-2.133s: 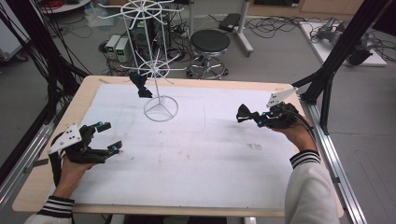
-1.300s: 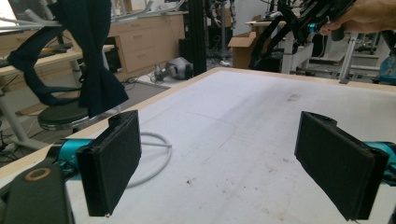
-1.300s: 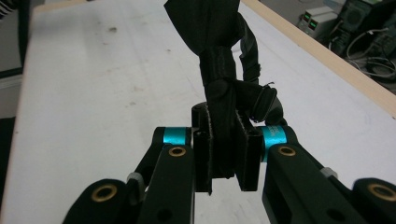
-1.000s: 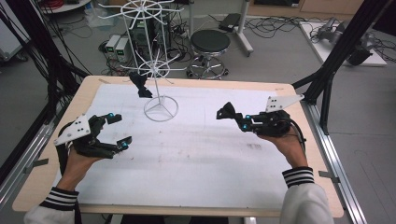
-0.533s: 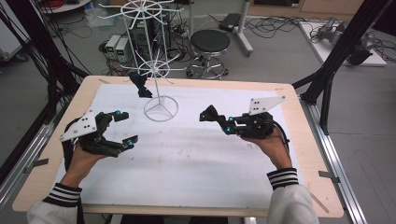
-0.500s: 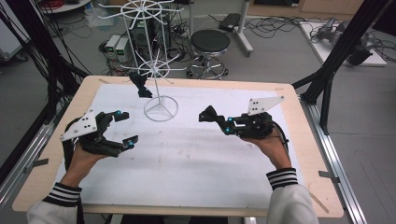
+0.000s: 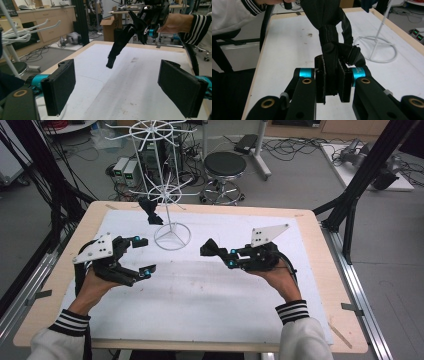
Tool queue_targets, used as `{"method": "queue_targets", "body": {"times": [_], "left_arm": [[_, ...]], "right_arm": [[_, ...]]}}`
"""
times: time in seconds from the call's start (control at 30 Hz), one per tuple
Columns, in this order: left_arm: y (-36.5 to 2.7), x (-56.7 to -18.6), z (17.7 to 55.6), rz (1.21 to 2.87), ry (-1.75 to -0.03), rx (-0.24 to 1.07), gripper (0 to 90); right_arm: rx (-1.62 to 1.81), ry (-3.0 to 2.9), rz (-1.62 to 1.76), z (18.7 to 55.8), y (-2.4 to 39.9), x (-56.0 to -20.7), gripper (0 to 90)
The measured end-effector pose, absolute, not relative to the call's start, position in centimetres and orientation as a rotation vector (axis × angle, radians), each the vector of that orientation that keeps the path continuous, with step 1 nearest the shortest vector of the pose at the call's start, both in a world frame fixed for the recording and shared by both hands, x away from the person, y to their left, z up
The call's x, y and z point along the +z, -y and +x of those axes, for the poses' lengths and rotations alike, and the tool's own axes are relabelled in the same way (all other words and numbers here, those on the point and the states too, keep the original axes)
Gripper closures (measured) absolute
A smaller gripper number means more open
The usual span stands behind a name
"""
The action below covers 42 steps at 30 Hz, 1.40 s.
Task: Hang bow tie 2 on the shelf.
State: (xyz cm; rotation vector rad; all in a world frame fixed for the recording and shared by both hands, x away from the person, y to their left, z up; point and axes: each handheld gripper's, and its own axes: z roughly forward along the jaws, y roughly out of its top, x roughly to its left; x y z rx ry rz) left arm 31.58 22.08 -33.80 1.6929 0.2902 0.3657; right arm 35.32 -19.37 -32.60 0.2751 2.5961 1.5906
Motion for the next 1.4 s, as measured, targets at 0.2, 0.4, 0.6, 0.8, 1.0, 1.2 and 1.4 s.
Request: {"method": "queue_targets", "body": {"times": [0.2, 0.4, 0.6, 0.8, 1.0, 1.2, 1.4], "left_arm": [[-20.9, -33.5, 31.8, 1.728, -0.257, 0.327, 16.8], [-19.8, -33.3, 32.0, 1.741, -0.244, 0.3, 17.6], [-18.5, -33.3, 32.5, 1.759, -0.232, 0.275, 20.0], [-17.5, -33.1, 32.8, 1.75, -0.219, 0.232, 21.0], [-16.7, -33.3, 32.9, 1.784, -0.213, 0.208, 25.1], [-15.9, -32.8, 33.0, 1.79, -0.216, 0.177, 29.4], [-15.2, -32.5, 32.9, 1.795, -0.208, 0.151, 39.6]], "right_arm": [[1.6, -2.609, 0.23, 35.3, 18.2, -32.8, 79.8], [1.602, -2.628, 0.203, 35.4, 16.9, -33.1, 79.8], [1.598, -2.639, 0.174, 35.5, 15.9, -33.3, 79.9], [1.589, -2.659, 0.158, 35.4, 15.1, -33.5, 79.8], [1.594, -2.653, 0.137, 35.4, 14.6, -33.6, 79.8], [1.586, -2.663, 0.118, 35.3, 14.1, -33.7, 79.8], [1.581, -2.666, 0.097, 35.1, 13.6, -33.6, 79.8]]}}
